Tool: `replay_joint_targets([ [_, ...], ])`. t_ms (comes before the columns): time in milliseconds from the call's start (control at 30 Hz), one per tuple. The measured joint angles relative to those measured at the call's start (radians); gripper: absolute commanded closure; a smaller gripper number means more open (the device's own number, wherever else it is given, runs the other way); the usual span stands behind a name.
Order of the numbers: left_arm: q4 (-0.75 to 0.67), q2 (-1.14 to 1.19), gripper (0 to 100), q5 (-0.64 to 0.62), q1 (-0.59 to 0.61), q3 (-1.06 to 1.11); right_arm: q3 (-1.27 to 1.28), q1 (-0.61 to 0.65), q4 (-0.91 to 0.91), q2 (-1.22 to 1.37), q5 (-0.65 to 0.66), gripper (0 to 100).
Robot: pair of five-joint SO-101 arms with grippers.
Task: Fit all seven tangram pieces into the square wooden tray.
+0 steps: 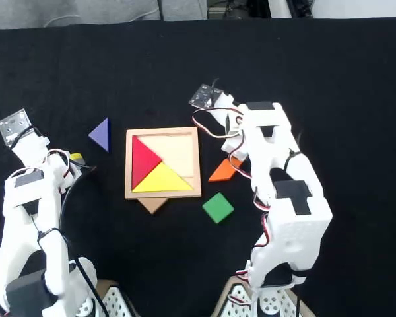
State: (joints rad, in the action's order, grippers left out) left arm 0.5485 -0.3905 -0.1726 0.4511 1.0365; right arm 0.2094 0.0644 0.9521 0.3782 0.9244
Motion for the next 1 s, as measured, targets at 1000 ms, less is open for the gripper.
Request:
replay_joint_targets([
  [1000, 0.0, 0.0, 73, 0.0, -0.018, 0.0, -0.489, 0.203, 0.463, 0.002, -0.123, 98.7],
])
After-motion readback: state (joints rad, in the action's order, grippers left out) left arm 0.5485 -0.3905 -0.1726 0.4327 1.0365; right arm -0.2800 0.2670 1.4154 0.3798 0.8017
